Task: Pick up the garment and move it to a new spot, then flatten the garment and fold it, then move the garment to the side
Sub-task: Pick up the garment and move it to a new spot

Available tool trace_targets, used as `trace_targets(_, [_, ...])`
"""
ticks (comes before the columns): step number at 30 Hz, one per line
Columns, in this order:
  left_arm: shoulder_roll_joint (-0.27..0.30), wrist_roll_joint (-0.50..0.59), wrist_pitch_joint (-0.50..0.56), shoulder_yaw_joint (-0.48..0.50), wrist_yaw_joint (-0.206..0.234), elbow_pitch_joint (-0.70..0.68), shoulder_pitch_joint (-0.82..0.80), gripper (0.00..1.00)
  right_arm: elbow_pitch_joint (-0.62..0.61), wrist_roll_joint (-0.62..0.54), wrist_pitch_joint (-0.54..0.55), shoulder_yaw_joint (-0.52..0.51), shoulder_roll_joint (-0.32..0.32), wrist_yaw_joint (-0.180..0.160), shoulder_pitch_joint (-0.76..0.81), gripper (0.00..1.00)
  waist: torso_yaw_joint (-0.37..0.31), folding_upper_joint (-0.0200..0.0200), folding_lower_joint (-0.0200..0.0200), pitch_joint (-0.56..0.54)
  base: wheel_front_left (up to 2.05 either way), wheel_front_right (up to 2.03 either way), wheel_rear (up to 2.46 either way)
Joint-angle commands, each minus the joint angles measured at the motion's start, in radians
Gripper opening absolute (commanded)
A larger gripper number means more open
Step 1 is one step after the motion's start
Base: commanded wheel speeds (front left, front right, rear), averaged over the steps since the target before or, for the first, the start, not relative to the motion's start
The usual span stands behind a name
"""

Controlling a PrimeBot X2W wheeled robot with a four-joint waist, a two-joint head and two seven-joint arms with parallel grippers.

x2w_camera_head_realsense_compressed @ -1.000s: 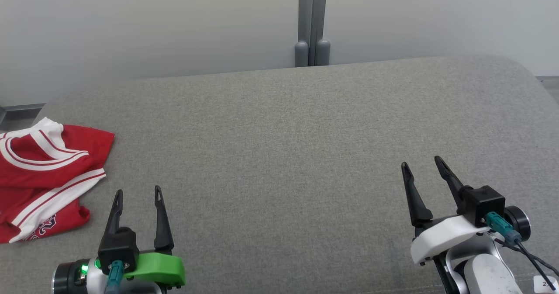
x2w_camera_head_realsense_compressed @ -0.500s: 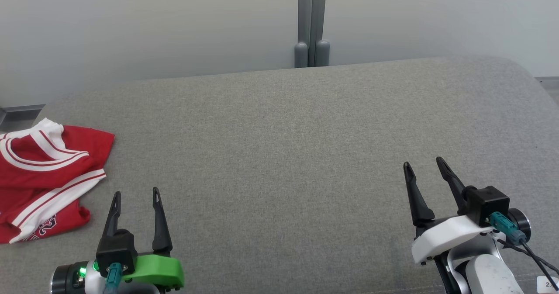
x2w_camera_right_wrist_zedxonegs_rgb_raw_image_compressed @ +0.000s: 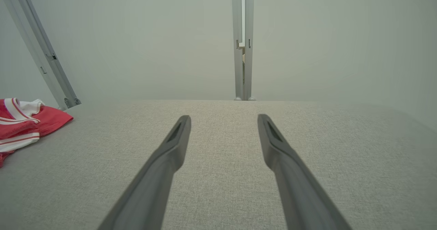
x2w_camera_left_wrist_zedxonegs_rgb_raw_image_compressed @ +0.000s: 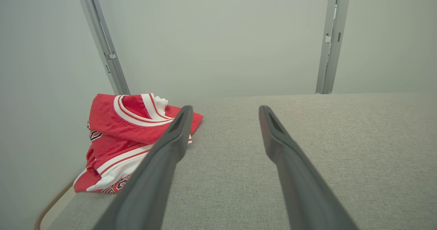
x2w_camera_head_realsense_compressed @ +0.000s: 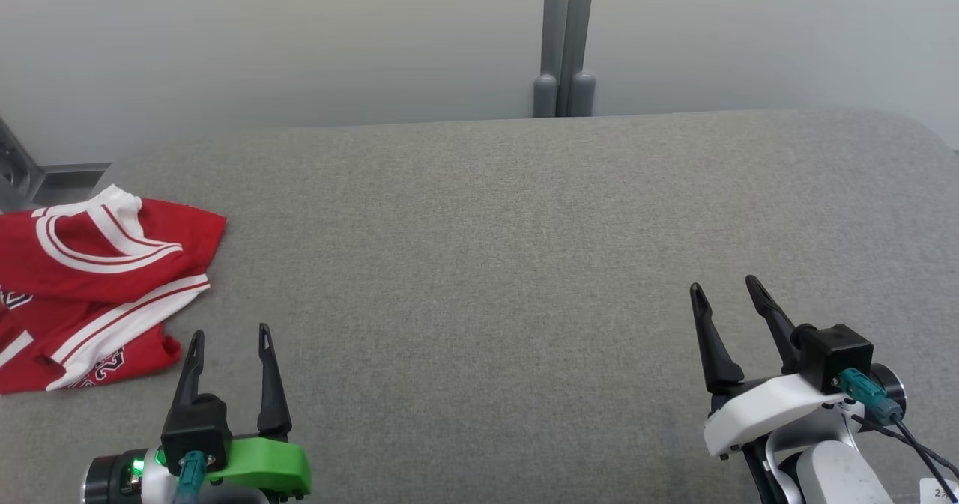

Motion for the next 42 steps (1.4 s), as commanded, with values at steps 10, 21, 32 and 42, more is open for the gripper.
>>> trace_targets(10, [0.021,-0.002,0.003,-0.005,0.001,0.006,-0.005,1.00,0.019,0.030,-0.021,0.015,-0.004,0.000,0.018,1.00,0.120,0.0000,0.0000,-0.006,0.00,0.00,0.00])
trace_targets(21, [0.040,-0.007,0.015,-0.011,0.005,-0.005,0.000,1.00,0.041,0.044,-0.042,0.042,-0.004,0.000,0.019,1.00,0.237,0.0000,0.0000,-0.018,0.00,0.00,0.00])
trace_targets(32, [0.055,-0.015,0.022,-0.009,0.018,-0.019,0.018,1.00,0.048,0.059,-0.052,0.064,-0.004,0.000,0.026,1.00,0.344,0.0000,0.0000,-0.032,0.00,0.00,0.00])
trace_targets(42, [0.065,-0.022,0.028,-0.005,0.029,-0.036,0.032,1.00,0.054,0.079,-0.061,0.095,-0.004,0.000,0.022,1.00,0.415,0.0000,0.0000,-0.025,0.00,0.00,0.00])
